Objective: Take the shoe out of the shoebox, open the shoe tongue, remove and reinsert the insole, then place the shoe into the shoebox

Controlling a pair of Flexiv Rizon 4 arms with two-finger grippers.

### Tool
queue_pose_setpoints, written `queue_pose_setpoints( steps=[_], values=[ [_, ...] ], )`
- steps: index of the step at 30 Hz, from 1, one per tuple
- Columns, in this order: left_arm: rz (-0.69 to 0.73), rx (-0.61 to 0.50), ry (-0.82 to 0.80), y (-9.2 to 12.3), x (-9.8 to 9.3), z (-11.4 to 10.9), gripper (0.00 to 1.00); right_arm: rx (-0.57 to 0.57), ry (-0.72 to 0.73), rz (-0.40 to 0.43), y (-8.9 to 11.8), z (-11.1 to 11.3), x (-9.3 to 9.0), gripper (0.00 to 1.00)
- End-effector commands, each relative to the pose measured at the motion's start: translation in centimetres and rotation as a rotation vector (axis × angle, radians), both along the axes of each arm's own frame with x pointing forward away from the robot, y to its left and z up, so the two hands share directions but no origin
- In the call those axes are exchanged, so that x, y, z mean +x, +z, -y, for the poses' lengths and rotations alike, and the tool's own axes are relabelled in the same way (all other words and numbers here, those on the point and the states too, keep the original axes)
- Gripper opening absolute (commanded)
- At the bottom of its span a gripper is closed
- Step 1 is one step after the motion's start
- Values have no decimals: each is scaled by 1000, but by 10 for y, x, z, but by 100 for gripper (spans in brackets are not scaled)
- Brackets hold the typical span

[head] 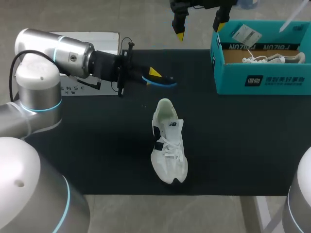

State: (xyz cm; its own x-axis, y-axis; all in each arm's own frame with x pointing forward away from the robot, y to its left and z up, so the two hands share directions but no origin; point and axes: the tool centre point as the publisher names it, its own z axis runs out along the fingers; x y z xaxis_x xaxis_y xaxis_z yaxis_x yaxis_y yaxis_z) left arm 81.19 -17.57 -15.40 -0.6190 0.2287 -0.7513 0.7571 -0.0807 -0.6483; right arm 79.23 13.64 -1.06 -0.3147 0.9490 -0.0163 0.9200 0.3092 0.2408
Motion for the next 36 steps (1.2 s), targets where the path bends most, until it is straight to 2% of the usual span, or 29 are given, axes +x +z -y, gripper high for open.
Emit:
queue_pose_setpoints(
  steps=[1,7,8,9,10,11,12,14,17,20,30,36],
  values=[
    [2,0,3,0,-1,0,0,0,-1,-1,0,0,1,100],
    [2,0,3,0,-1,0,0,0,-1,-1,0,0,1,100],
    [97,-76,-28,15,4,9,0,0,-1,-1,0,0,1,100],
    [229,-236,-6,46,6,20,0,0,-1,-1,0,0,1,100],
    [363,-260,-3,69,10,23,0,0,-1,-1,0,0,1,100],
    [475,-226,-15,79,21,23,0,0,-1,-1,0,0,1,100],
    [565,-256,-41,92,23,24,0,0,-1,-1,0,0,1,100],
    [694,-289,-148,108,13,25,0,0,-1,-1,0,0,1,100],
    [828,-311,-216,112,8,23,0,0,-1,-1,0,0,1,100],
    [883,-304,-214,106,7,16,0,0,-1,-1,0,0,1,100],
    [900,-290,-178,79,5,-4,0,0,-1,-1,0,0,1,100],
    [891,-254,-84,62,12,-8,0,0,-1,-1,0,0,1,100]
  ],
)
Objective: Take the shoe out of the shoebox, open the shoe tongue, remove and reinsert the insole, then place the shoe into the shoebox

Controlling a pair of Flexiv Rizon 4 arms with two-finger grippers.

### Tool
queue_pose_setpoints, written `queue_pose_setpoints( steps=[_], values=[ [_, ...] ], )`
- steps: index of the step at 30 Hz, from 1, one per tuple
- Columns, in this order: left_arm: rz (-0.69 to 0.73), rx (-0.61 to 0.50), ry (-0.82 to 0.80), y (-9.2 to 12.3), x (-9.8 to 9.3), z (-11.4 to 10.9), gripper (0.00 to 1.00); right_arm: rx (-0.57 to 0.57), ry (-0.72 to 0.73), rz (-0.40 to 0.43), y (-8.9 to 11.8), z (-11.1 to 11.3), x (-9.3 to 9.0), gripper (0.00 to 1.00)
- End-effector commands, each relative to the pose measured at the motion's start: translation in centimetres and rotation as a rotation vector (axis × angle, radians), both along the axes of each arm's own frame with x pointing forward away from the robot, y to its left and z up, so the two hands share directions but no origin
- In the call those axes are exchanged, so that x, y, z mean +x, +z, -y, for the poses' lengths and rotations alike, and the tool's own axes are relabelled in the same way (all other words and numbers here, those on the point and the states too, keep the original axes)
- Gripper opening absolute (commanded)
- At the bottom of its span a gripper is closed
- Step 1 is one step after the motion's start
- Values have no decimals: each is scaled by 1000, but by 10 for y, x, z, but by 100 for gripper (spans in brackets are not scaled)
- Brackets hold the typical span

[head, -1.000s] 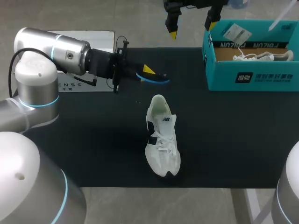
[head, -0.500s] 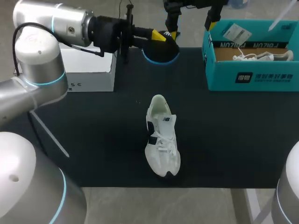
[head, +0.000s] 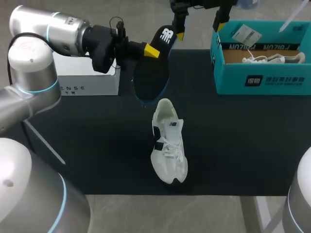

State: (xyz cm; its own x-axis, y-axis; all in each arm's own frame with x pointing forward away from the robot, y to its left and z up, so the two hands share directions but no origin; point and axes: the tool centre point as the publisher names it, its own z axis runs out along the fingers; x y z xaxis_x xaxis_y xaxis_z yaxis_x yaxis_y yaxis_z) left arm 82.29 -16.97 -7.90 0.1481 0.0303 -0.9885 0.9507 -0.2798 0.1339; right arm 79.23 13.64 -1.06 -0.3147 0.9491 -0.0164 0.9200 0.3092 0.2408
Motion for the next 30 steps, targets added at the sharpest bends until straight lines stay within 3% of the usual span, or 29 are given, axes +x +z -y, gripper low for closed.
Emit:
queue_pose_setpoints(
  steps=[1,7,12,25,30],
  values=[
    [68,-36,78,-18,3,-3,0,0,-1,-1,0,0,1,100],
    [-6,-29,181,-48,8,-8,0,0,-1,-1,0,0,1,100],
    [-14,-22,207,-59,10,-12,0,0,-1,-1,0,0,1,100],
    [41,-14,236,-42,31,-13,0,0,-1,-1,0,0,1,100],
    [41,-14,236,-42,31,-13,0,0,-1,-1,0,0,1,100]
  ],
)
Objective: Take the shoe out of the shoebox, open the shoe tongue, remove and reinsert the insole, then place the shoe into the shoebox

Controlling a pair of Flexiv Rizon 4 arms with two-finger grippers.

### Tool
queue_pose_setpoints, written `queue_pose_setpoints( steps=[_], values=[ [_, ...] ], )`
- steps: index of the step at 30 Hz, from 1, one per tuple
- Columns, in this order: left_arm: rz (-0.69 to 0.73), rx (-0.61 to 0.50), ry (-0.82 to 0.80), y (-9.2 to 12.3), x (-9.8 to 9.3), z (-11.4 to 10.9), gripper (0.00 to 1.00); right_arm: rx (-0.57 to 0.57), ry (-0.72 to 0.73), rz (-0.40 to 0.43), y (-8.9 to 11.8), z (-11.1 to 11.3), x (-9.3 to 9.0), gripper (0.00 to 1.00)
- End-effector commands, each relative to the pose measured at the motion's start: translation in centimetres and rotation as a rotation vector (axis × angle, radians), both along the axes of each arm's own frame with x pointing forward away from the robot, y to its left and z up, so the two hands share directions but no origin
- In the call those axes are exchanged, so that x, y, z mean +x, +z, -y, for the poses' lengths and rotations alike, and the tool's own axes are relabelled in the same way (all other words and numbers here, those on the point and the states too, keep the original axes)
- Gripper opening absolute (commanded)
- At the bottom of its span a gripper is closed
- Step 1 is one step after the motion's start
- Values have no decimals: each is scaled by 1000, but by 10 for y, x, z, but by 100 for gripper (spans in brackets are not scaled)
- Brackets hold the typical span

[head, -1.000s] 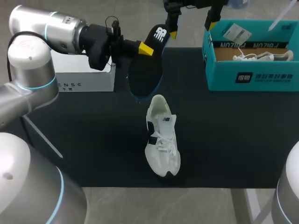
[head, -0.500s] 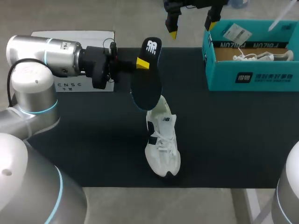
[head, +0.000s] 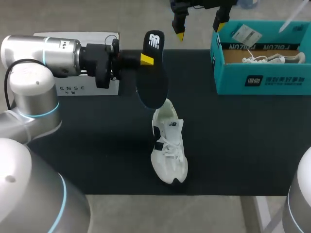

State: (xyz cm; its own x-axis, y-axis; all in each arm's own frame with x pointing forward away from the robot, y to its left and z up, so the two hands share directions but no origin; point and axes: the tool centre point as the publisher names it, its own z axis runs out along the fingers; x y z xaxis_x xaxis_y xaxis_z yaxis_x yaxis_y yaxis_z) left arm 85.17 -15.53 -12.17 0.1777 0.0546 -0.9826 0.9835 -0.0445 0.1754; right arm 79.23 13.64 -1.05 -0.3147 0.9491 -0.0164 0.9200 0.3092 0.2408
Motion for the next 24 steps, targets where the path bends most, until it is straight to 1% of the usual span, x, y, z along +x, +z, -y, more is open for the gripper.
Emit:
queue_pose_setpoints(
  steps=[1,10,11,13,15,17,19,23,24],
  values=[
    [1,1,-3,0,2,1,0,0,-1,-1,0,0,1,100],
    [1,1,-3,0,2,1,0,0,-1,-1,0,0,1,100],
    [1,1,-3,0,2,1,0,61,18,0,-3,5,2,100],
    [1,1,-3,0,2,1,0,198,15,29,-6,14,2,100],
    [1,1,-3,0,2,1,0,345,12,62,-11,22,-1,100],
    [1,1,-3,0,2,1,0,523,-8,94,-16,29,-6,100],
    [1,1,-3,0,2,1,0,648,-16,116,-23,33,-11,100],
    [1,1,-3,0,2,1,0,795,-14,105,-36,32,-17,100],
    [1,1,-3,0,2,1,0,813,-16,104,-37,31,-18,100]
  ],
)
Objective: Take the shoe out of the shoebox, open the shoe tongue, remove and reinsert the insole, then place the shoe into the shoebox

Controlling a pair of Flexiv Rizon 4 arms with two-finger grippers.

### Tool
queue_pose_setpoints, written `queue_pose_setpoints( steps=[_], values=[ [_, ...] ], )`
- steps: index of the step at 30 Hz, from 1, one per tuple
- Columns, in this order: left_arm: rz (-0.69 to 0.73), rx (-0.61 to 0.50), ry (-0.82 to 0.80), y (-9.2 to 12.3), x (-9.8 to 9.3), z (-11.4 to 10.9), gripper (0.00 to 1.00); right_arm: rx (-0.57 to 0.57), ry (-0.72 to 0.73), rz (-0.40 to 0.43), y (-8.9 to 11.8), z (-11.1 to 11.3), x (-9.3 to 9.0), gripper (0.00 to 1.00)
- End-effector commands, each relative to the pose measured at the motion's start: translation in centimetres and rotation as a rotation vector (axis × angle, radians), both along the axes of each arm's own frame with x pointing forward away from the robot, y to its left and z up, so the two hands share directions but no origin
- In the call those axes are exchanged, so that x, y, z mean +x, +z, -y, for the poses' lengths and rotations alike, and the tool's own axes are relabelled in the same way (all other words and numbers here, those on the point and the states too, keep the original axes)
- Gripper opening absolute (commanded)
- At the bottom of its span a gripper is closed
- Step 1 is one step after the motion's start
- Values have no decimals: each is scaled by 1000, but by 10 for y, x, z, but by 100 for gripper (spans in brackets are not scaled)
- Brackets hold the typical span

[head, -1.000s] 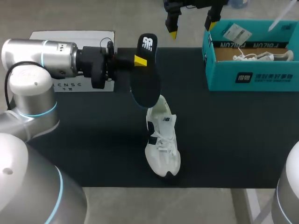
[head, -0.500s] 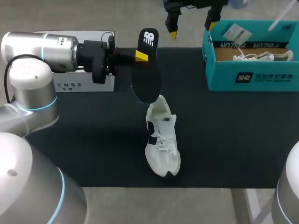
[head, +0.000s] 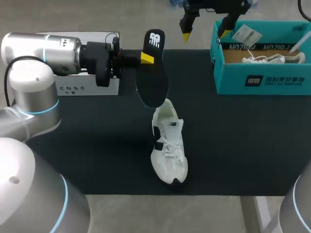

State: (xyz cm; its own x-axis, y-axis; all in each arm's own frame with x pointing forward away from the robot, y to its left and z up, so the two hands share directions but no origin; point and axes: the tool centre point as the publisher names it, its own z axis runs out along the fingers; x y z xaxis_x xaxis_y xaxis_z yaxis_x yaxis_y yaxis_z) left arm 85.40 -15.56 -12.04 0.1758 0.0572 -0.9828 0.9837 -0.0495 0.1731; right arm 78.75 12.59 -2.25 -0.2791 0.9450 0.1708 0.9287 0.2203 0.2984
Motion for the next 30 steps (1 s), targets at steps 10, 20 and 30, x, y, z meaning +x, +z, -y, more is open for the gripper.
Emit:
queue_pose_setpoints(
  steps=[10,20,30],
  values=[
    [3,-2,1,-1,0,1,0,850,107,24,-31,9,2,100],
    [3,-2,1,-1,0,1,0,955,221,-99,-36,-1,18,100],
    [3,-2,1,-1,0,1,0,969,303,-161,-43,-18,24,100]
  ],
)
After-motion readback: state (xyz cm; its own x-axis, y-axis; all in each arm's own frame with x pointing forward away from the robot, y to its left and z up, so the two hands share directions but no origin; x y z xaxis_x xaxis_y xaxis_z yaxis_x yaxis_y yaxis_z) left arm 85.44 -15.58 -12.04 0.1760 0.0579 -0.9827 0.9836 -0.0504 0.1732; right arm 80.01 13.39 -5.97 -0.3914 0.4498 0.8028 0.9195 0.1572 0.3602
